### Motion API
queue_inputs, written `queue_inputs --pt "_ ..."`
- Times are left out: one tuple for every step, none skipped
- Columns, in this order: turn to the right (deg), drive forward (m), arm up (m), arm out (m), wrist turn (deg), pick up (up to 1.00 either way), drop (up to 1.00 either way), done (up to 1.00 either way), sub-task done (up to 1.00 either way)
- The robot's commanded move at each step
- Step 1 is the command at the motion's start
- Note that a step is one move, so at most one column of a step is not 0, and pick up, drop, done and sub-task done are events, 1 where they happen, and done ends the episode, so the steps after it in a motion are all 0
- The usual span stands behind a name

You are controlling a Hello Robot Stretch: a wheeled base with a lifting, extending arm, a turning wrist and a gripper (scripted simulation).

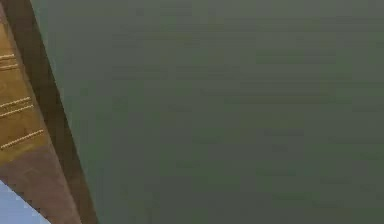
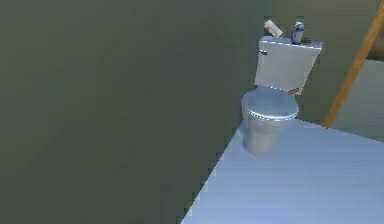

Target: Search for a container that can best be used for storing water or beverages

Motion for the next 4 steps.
queue_inputs --pt "45.0 0.0 0.0 0.0 0.0 0.0 0.0 0.0 0.0" --pt "45.0 0.0 0.0 0.0 0.0 0.0 0.0 0.0 0.0" --pt "45.0 0.0 0.0 0.0 0.0 0.0 0.0 0.0 0.0" --pt "0.0 1.0 0.0 0.0 0.0 0.0 0.0 0.0 0.0"
